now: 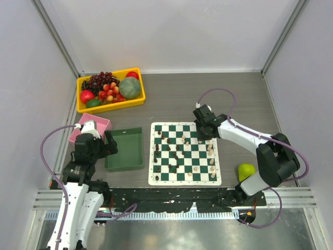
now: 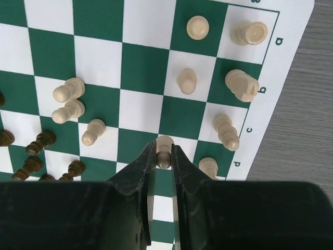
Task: Set up the chess pieces on the board
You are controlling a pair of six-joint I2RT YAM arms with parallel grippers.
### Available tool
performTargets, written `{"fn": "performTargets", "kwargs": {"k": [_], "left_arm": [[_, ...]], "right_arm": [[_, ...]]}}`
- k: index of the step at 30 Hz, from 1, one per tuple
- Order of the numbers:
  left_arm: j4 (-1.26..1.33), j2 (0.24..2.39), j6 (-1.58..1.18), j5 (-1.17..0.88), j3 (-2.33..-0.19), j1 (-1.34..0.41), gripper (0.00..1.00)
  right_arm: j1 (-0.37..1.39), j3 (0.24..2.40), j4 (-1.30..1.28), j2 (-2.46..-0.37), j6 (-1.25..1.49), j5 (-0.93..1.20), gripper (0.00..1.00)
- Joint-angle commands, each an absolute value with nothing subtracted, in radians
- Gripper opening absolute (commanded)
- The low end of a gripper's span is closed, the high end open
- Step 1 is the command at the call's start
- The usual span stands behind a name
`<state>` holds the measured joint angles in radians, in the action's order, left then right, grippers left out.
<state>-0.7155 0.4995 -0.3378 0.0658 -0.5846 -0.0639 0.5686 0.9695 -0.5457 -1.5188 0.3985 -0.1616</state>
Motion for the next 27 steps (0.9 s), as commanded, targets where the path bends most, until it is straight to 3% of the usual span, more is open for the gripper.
{"fn": "performTargets", "kwargs": {"k": [1,27], "left_arm": [[-0.689,0.495,-0.339,0.048,-0.617,-0.061,0.99],[-0.689,0.503,-0.339,0.049,-0.617,-0.061,0.99]], "right_arm": [[0.554,0.954,-0.482,-1.502,0.411,-0.175,0.17],[0.525,0.943,-0.443,-1.582,0.379,-0.209,0.18]]}}
